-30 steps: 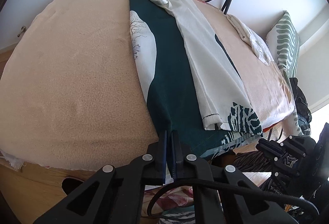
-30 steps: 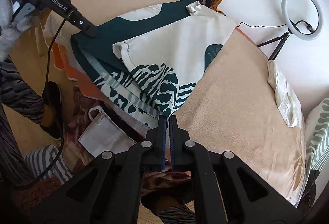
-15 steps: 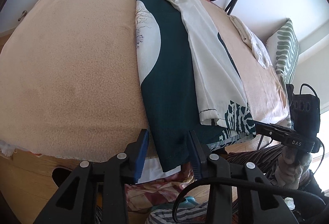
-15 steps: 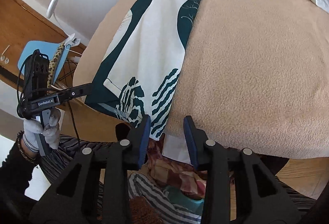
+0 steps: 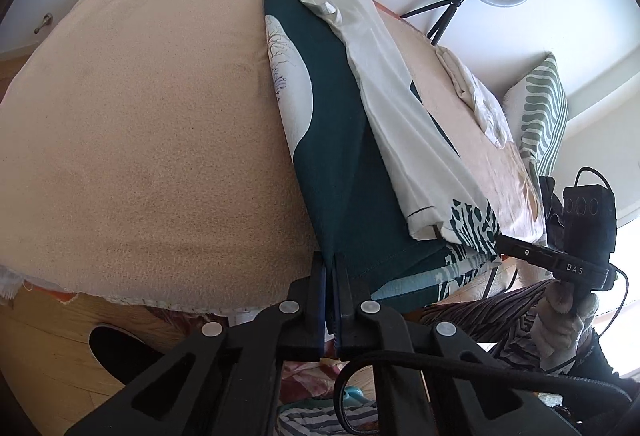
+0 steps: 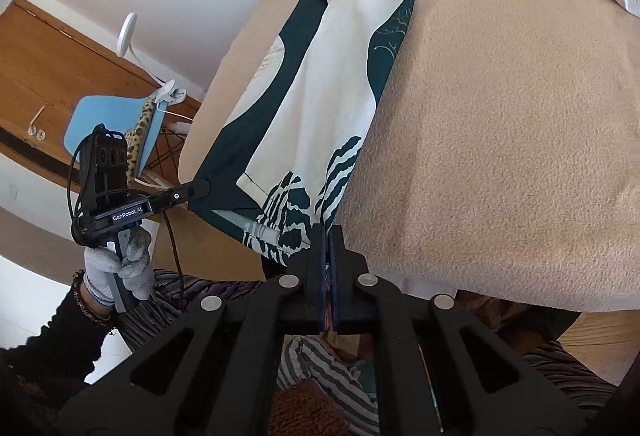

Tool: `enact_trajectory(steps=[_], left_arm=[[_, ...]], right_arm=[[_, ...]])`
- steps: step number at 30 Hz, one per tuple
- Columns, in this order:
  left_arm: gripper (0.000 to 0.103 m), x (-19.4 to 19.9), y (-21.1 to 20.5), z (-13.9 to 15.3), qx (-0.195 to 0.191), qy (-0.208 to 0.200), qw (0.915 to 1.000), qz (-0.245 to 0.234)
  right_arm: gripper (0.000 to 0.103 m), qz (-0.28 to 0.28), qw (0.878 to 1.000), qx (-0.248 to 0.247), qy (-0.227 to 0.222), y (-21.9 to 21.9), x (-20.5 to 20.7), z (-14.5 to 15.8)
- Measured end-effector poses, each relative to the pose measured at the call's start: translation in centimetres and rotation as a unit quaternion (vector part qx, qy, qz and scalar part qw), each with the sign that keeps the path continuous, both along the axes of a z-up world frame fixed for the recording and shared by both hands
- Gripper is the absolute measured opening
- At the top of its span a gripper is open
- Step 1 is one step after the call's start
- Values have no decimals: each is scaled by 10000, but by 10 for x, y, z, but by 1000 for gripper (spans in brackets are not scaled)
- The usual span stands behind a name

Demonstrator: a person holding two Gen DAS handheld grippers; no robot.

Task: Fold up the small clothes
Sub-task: 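Lift the hem with both tools and fold it toward the collar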

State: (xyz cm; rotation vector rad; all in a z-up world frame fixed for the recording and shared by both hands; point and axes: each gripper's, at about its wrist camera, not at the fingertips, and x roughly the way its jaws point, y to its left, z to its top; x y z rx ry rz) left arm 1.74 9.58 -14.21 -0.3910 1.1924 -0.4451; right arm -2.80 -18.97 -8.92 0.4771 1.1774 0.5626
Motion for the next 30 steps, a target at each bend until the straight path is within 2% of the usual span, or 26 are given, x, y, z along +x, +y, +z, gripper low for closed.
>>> enact_trajectory(steps=[2, 4, 6, 12, 18, 22, 25, 30], left_arm=[[0, 4, -7, -10, 146, 165, 9997, -107], [0, 3, -8, -8, 203, 120, 9996, -140], [0, 3, -6, -2, 143, 47, 9998, -93], [0, 12, -4, 15, -45, -123, 9999, 26], [0, 35, -3, 36, -261, -331, 9987, 276], [0, 60, 1, 48, -368, -436, 9973, 472], [0, 84, 3, 54, -374, -529, 9961, 608], [0, 127, 6, 47, -346, -484, 9949, 816]], right_arm=[[3, -11, 9998, -61, 165, -1, 1, -15], [3, 4, 9988, -161, 455, 1, 1, -36], [3, -52, 9987, -28, 499, 0, 0, -42], [3, -180, 9979, 337, 528, -14, 8, -32], [3, -256, 9971, 637, 339, -23, 26, -9], [3, -309, 9964, 760, 228, -27, 49, 3], [3, -310, 9972, 674, 112, -26, 72, 13], [3, -428, 9967, 679, 120, -28, 117, 16]])
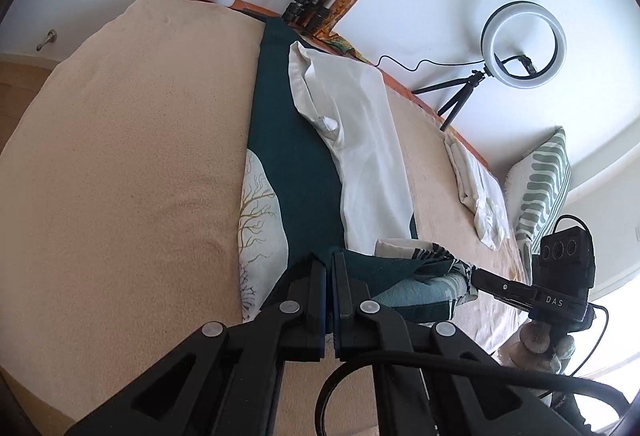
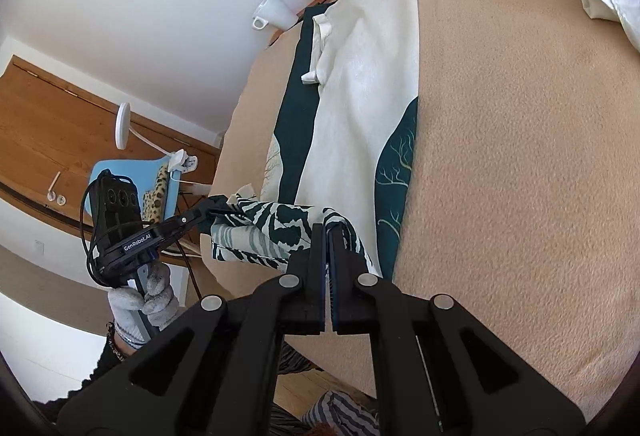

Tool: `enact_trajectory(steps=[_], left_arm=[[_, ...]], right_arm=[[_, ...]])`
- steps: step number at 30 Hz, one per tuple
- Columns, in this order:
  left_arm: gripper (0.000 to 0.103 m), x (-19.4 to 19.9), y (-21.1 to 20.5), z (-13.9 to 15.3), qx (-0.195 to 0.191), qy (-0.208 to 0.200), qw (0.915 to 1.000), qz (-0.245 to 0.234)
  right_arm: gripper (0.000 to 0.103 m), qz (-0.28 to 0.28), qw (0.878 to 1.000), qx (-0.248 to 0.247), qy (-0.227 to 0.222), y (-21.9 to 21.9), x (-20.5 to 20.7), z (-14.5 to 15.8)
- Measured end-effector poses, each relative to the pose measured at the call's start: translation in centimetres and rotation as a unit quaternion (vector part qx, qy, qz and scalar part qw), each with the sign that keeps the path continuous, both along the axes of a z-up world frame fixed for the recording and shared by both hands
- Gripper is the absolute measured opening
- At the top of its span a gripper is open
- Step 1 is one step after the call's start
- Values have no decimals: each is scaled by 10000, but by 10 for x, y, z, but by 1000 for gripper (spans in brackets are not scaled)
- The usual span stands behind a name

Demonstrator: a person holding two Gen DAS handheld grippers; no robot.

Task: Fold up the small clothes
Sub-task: 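Lift the hem with both tools and fold it toward the collar, then lay the hem down on the strip and open both tools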

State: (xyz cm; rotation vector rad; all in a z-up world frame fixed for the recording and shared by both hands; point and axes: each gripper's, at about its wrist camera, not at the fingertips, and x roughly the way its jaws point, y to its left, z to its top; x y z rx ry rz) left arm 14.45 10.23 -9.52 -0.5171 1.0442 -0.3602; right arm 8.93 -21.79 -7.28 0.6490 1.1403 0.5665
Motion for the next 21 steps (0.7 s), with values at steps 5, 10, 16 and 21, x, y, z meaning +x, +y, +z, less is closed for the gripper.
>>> enact_trajectory(steps=[5, 10, 16, 21], left_arm=[[0, 35, 0, -15, 100, 126, 9998, 129], [0, 61, -2, -25, 277, 211, 9993, 131], [0, 80, 2, -34, 264, 278, 9990, 248], [0, 92, 3, -36, 290, 238, 9988, 314]], right_arm=[[3, -123, 9998, -63, 142, -1, 42, -12], [3, -160, 9993, -171, 290, 0, 74, -27], [3, -214, 9984, -226, 475, 2, 95, -42], [3, -325, 9978, -305, 501, 0, 106, -45]])
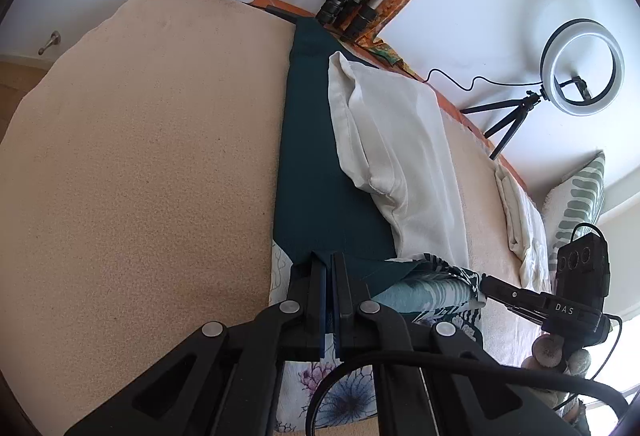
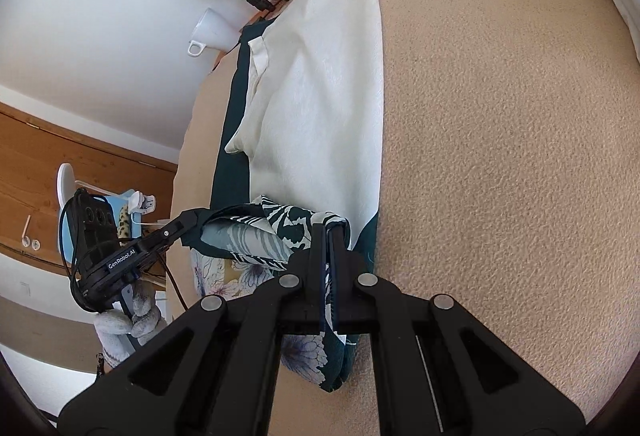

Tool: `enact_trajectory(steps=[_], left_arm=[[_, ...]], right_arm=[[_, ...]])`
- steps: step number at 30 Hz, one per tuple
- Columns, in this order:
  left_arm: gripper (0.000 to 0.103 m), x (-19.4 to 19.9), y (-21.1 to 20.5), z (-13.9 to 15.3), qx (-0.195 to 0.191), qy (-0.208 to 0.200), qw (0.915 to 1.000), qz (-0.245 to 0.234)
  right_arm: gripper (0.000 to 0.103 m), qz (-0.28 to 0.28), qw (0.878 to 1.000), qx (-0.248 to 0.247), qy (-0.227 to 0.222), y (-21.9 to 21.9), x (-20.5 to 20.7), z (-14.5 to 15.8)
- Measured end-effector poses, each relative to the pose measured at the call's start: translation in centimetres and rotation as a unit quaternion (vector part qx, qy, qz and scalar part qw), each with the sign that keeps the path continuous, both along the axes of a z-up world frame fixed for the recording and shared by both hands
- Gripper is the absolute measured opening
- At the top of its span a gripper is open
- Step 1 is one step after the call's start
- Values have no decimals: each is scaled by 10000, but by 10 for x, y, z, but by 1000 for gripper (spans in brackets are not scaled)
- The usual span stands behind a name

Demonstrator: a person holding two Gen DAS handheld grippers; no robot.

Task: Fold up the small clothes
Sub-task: 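Lay the hem down on the strip and open both tools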

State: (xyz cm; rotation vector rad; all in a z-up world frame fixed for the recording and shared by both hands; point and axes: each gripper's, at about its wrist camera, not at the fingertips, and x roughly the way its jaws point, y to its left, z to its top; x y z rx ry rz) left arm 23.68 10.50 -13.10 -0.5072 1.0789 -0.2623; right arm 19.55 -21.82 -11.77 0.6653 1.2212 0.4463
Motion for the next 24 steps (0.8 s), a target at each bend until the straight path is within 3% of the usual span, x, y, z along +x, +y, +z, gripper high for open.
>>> enact_trajectory(steps=[2, 3, 4, 6, 8, 9, 14, 18, 24], left_arm=[[6, 3, 1, 0, -9, -15, 10000, 35], [21, 4, 2, 1, -28, -51, 10000, 55], [25, 4, 3, 3, -11, -99, 9999, 81], [29, 3, 7, 12, 58, -244, 9996, 118], [28, -1, 11, 22, 104, -400, 9991, 129], [28, -4, 12, 27, 132, -478, 9987, 127], [28, -19, 11, 36, 161, -593, 9981, -76], [28, -19, 4, 27, 318, -463, 9983, -169], [28, -8, 1, 27, 386, -502, 9977, -239]], right_arm=[[3, -39, 10000, -34, -26, 0, 3, 1], [4, -36, 10000, -85, -30, 0, 4, 2], [6, 1, 9999, -132, -39, 0, 6, 3], [17, 68, 9997, -231, -107, 1, 7, 8], [37, 71, 9986, -381, -368, -1, 4, 19], [40, 75, 9976, -456, -510, -1, 3, 26], [40, 428, 9910, -565, -1137, 5, -13, 54], [40, 792, 9879, -817, -1053, 24, -18, 43], [40, 806, 9864, -1014, -1008, 33, -11, 36]])
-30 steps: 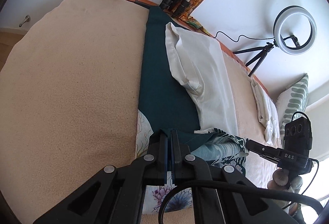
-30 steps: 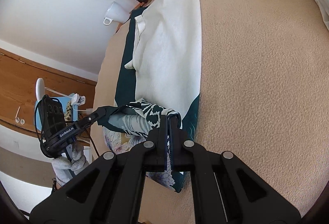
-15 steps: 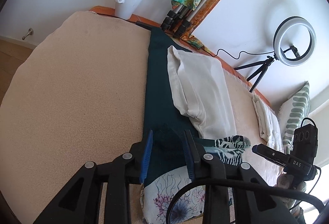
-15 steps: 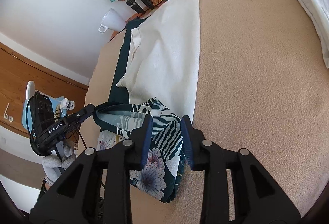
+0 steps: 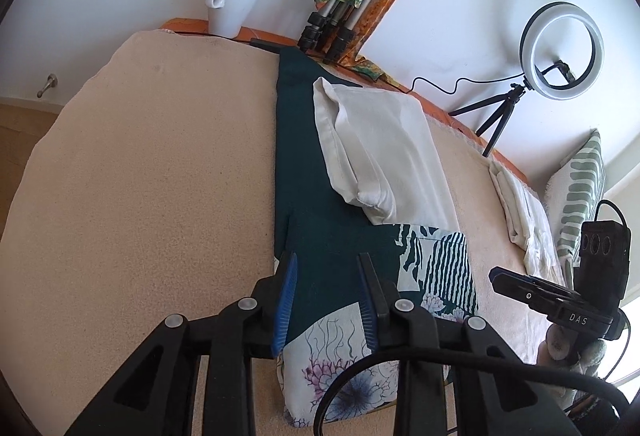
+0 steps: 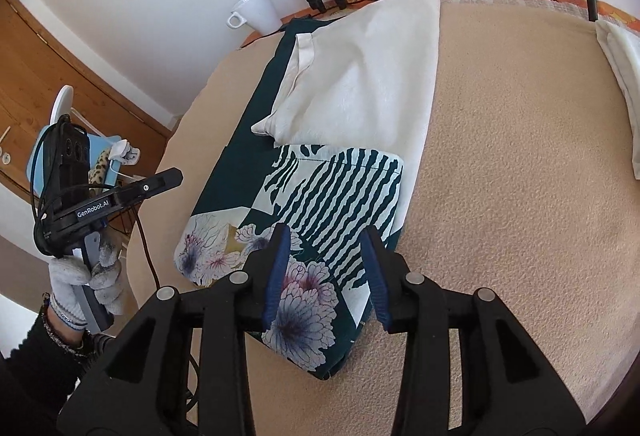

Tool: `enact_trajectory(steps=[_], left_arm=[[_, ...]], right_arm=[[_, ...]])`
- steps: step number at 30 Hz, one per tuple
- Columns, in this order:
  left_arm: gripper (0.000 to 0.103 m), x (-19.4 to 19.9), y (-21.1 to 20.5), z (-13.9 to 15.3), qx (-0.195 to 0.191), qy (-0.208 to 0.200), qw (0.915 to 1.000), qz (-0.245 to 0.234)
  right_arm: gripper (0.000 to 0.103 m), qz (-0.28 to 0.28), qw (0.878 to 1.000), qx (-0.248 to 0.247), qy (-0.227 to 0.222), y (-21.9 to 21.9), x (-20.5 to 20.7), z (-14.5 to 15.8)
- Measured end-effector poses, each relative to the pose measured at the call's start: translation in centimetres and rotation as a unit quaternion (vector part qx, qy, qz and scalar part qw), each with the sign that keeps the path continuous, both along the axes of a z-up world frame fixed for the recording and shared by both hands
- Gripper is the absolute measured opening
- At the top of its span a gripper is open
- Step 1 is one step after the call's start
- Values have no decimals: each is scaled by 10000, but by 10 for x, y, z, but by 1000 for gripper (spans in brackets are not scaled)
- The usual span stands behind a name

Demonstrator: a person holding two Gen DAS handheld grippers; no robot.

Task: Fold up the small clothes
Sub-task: 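Lay the hem down on the strip and open both tools, then move both tools to the collar end and grasp it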

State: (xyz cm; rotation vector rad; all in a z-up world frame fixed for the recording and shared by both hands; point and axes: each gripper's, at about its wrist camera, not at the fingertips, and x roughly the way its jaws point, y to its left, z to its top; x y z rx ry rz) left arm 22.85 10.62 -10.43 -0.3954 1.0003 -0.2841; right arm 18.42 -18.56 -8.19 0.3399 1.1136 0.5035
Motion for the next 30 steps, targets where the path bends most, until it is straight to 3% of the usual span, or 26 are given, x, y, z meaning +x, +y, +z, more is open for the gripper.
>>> enact_trajectory(steps=[3, 11, 13, 17, 30], left_arm=[[33, 10, -1, 6, 159, -160, 9997, -66], [42, 72, 12, 4, 34, -124, 9999, -116], [42, 91, 15, 2, 121, -66, 9998, -158], [54, 130, 21, -1, 111, -52, 9997, -227], [54, 223, 27, -41, -301, 282, 9991, 78]], right_arm=[[40, -131, 9998, -64, -95, -4, 6, 4], [41, -516, 9985, 119, -152, -27, 41, 16], [41, -490, 9987, -22, -108, -29, 56, 12], [44, -407, 9987, -286, -81, -33, 89, 0], [44, -712, 9972, 136, 209, -61, 197, -33]])
